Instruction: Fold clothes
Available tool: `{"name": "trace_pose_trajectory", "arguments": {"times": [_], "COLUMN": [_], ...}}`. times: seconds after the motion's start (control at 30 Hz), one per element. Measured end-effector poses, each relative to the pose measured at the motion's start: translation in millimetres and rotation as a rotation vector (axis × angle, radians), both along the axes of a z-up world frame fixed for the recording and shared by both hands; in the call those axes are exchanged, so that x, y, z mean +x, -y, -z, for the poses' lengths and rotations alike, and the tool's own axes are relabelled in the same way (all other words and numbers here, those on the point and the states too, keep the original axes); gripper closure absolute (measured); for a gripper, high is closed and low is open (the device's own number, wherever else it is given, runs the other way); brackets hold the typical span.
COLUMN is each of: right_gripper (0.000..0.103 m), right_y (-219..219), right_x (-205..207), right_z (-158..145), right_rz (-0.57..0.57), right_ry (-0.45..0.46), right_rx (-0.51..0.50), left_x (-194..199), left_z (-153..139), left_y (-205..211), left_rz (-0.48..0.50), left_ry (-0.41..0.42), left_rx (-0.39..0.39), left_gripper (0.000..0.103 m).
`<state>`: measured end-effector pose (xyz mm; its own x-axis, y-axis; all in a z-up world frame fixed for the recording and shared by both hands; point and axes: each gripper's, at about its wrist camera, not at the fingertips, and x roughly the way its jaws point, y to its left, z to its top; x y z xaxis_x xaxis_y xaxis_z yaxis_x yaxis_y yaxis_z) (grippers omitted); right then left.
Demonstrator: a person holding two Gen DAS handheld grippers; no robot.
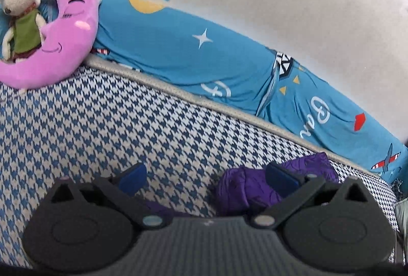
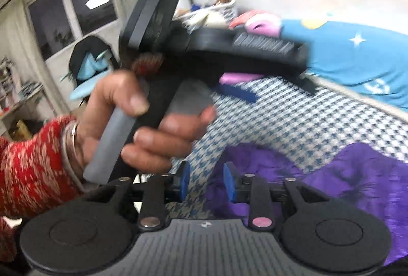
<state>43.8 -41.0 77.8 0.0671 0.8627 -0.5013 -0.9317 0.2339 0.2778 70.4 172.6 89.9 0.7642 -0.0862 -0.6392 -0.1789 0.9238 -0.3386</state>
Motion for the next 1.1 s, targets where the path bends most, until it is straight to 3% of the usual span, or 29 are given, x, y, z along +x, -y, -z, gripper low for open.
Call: {"name": "trace_pose_trajectory", "arguments": {"times": [0.23,0.7,1.1], "right_gripper": [0.068,0.049,0.032], "right_y": [44.0,140.1,169.2], "right_x": [24.8,74.0,113.3], "right_z": [-8.7,-7.7,20.0], "right_rz": [0.219,0.620,0.797], "right_ry": [0.026,0.013,0.017], "right_rx": [-0.018,-0.077,-0.133], "left_x": [9.3,36.6,49.4], "left_z": [14.0,46.3,73.3], "left_y": [11.8,46.9,76.4], "left_rz": [0.047,0.110,0.140], "left_ry": [-0.057,-0.170,-0.256], "left_rx": [-0.051,-0.103,-0.055], "left_gripper": [0.000,0.000,0.000]}}
